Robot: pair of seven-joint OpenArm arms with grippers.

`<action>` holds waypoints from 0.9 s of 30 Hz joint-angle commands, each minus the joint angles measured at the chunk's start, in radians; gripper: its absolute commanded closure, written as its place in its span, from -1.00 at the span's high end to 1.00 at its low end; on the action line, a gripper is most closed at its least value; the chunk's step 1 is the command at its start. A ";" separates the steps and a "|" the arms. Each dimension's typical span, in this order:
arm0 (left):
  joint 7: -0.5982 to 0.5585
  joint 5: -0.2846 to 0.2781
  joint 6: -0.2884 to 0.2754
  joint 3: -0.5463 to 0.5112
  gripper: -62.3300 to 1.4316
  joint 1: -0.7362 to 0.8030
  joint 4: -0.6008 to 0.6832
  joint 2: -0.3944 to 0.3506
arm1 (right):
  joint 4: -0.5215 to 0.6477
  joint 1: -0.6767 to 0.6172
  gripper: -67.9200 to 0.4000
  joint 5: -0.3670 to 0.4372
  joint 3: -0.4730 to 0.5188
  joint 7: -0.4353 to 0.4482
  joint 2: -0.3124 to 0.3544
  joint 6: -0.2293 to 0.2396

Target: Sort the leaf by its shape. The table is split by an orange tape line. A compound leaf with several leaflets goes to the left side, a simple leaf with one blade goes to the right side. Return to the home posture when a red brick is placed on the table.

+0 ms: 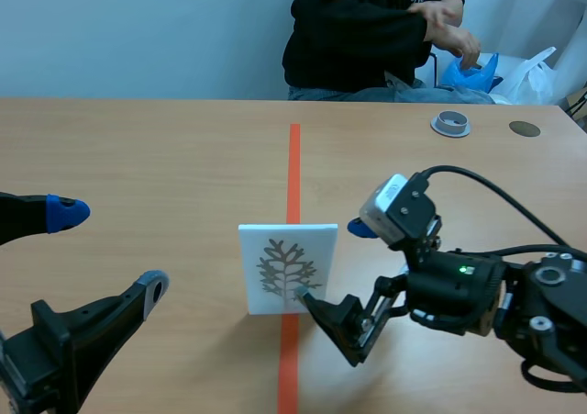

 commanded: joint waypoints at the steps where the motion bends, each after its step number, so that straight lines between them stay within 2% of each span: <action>1: -0.017 -0.009 0.001 -0.005 1.00 0.003 0.017 0.002 | -0.001 0.031 1.00 -0.005 -0.013 0.032 -0.013 -0.008; 8: -0.017 -0.009 0.001 -0.005 1.00 0.003 0.017 0.002 | -0.105 0.105 1.00 -0.084 -0.126 0.058 -0.080 -0.076; 11: -0.017 -0.009 0.001 -0.005 1.00 0.003 0.017 0.002 | -0.125 0.119 0.96 -0.092 -0.160 0.072 -0.090 -0.098; 14: -0.017 -0.009 0.001 -0.005 1.00 0.003 0.017 0.002 | -0.129 0.119 0.48 -0.107 -0.175 0.073 -0.091 -0.101; 16: -0.017 -0.009 0.001 -0.005 1.00 0.003 0.017 0.002 | -0.129 0.119 0.25 -0.107 -0.177 0.073 -0.090 -0.100; 27: -0.017 -0.009 0.001 -0.005 1.00 0.003 0.017 0.002 | -0.128 0.119 -0.56 -0.106 -0.177 0.084 -0.074 -0.100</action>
